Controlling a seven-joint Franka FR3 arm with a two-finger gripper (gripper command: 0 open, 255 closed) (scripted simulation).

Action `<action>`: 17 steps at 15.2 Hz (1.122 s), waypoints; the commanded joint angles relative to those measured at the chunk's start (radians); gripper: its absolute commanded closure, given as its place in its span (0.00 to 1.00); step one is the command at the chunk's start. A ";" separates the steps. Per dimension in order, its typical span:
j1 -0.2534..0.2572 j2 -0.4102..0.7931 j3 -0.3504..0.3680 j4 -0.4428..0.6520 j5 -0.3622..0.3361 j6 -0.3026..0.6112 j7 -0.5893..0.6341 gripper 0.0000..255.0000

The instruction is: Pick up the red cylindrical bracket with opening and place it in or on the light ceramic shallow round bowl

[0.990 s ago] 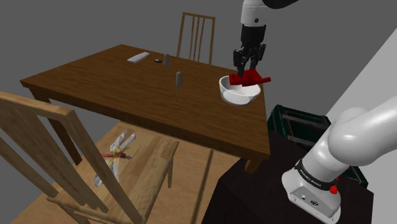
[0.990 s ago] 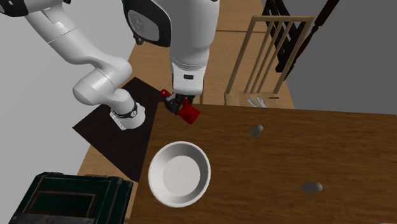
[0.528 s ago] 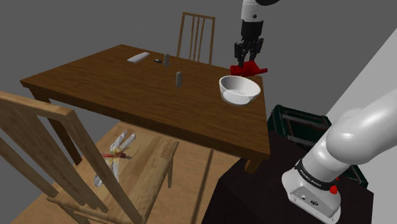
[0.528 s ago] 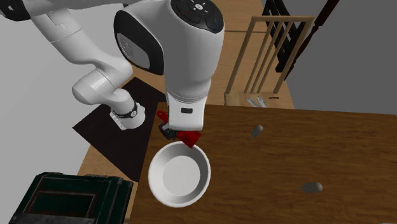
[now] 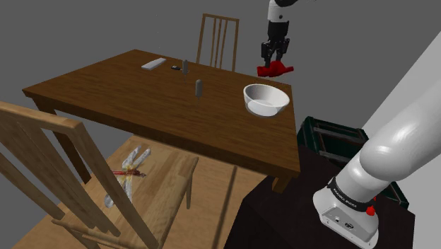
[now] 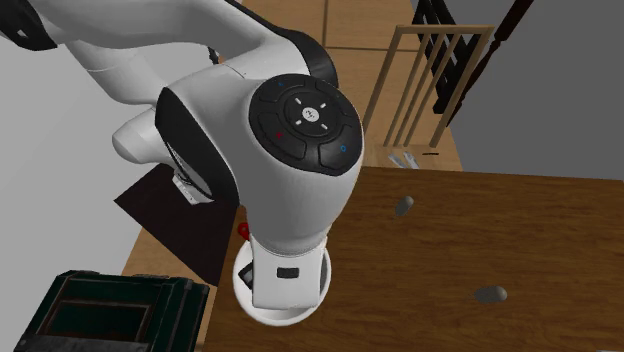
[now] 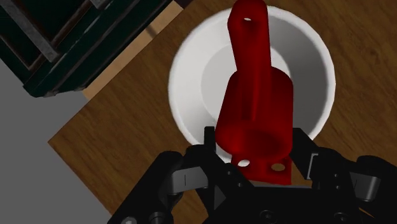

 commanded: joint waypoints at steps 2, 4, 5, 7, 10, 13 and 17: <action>-0.004 0.012 -0.005 -0.018 -0.002 0.032 -0.006 1.00; -0.004 0.013 -0.005 -0.043 -0.003 0.058 -0.003 1.00; -0.004 0.014 -0.006 -0.056 -0.003 0.071 -0.002 1.00; -0.005 0.017 -0.006 -0.080 -0.004 0.098 0.001 1.00; -0.005 0.022 -0.007 -0.114 -0.005 0.137 0.006 1.00; -0.005 0.028 -0.007 -0.139 -0.006 0.168 0.009 1.00; -0.005 0.028 -0.007 -0.139 -0.006 0.168 0.009 1.00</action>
